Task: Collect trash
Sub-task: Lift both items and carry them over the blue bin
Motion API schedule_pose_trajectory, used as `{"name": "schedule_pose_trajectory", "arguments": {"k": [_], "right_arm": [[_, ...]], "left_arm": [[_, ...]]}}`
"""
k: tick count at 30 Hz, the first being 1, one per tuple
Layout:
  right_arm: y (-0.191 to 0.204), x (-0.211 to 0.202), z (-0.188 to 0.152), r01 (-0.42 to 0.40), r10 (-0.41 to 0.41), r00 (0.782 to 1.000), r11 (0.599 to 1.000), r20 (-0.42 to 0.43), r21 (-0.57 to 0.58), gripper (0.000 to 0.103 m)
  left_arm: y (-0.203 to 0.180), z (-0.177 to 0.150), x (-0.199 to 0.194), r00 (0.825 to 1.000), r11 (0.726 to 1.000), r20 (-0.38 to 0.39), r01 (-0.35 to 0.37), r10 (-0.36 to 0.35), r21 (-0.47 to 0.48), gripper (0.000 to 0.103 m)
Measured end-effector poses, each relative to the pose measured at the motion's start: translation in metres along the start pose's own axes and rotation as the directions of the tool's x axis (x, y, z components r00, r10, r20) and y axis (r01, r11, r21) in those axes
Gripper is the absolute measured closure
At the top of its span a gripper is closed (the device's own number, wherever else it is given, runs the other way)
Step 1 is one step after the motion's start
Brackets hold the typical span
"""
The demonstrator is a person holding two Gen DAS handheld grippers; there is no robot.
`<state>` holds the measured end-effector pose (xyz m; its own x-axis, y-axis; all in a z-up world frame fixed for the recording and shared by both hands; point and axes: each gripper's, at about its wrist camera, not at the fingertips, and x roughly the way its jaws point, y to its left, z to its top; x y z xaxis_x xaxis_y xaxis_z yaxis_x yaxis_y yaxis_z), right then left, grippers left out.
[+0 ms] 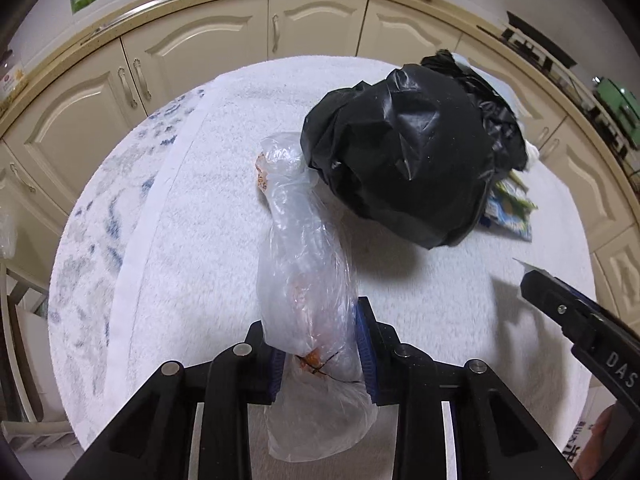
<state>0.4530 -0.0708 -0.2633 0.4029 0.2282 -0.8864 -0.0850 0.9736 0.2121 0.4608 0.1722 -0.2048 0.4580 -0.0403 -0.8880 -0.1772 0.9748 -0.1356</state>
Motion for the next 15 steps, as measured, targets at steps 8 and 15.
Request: {"name": "schedule_pose_trajectory", "arguments": {"k": [8, 15], "right_arm": [[-0.006, -0.025, -0.019, -0.008, 0.007, 0.999, 1.0, 0.031, 0.01, 0.061], [-0.022, -0.046, -0.038, -0.008, 0.005, 0.998, 0.999, 0.06, 0.041, 0.061]], "left_arm": [[-0.009, -0.025, -0.039, 1.0, 1.0, 0.023, 0.007, -0.007, 0.027, 0.075], [-0.026, -0.054, -0.069, 0.998, 0.996, 0.048, 0.038, -0.042, 0.077, 0.076]]}}
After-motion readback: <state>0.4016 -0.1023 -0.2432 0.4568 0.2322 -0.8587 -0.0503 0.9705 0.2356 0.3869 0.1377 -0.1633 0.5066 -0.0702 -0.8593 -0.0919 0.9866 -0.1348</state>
